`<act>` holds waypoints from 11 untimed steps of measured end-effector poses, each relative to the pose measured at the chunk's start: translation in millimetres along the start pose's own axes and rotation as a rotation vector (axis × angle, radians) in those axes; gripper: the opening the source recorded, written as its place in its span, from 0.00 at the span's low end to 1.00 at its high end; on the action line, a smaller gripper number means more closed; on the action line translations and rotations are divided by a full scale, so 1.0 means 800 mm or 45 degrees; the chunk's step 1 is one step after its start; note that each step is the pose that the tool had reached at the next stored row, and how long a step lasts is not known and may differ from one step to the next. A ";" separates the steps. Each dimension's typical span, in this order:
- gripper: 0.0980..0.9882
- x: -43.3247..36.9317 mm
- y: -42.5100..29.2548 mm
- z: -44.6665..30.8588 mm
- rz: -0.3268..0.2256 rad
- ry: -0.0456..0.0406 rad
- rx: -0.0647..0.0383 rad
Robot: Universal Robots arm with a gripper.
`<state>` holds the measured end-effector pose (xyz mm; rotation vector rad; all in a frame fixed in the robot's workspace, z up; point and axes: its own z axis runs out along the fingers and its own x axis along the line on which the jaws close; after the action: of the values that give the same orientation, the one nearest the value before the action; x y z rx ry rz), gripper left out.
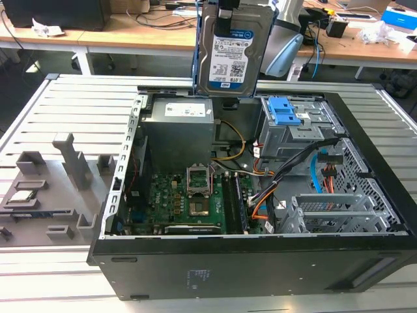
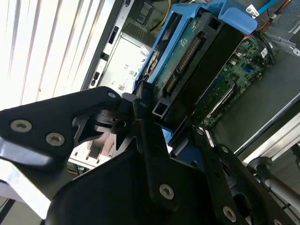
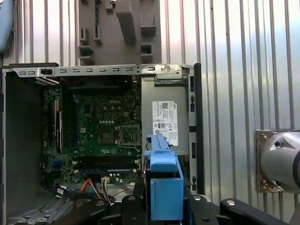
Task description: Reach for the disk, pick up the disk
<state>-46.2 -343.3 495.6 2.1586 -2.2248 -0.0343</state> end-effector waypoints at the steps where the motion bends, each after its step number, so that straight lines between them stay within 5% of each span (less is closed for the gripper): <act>1: 0.30 0.001 -0.0001 0.0000 0.000 0.000 0.000; 5: 0.30 0.010 -0.0004 0.0002 0.000 0.000 0.000; 11: 0.30 0.038 -0.0012 0.0005 0.000 0.000 0.000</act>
<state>-46.1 -373.6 495.5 2.1587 -2.2247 -0.0343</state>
